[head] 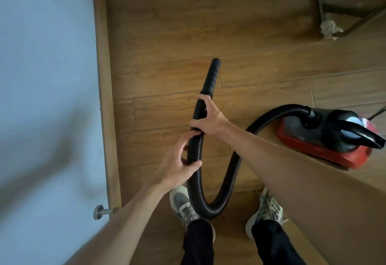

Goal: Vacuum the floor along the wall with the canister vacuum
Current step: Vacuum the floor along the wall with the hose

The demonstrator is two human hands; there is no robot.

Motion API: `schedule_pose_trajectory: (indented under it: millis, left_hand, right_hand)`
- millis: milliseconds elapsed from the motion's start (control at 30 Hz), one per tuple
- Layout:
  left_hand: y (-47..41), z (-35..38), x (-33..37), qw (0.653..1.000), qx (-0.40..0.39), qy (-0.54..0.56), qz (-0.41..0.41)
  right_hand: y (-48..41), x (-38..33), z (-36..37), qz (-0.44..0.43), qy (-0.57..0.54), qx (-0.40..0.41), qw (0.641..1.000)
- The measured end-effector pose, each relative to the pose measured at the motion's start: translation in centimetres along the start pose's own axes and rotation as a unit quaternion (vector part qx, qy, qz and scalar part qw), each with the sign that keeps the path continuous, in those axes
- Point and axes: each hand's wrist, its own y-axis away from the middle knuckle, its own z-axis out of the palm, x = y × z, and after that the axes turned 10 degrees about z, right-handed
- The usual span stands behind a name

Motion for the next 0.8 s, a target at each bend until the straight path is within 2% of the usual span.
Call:
schedule_pose_trajectory:
  millis: [333, 567, 800]
  left_hand:
    - [-2.6, 7.2, 8.9, 0.988, -0.117, -0.074, 0.063]
    - [-5.9, 15.0, 15.0, 0.964, -0.211, -0.121, 0.103]
    - [-8.9, 24.0, 19.8, 0.905, -0.357, -0.203, 0.109]
  right_hand:
    - [5.8, 5.6, -11.8, -0.014, -0.114, 0.038, 0.993]
    - [10.3, 12.3, -21.4, -0.01, -0.197, 0.11, 0.974]
    - [15.0, 21.1, -27.6, 0.017, -0.309, 0.209, 0.928]
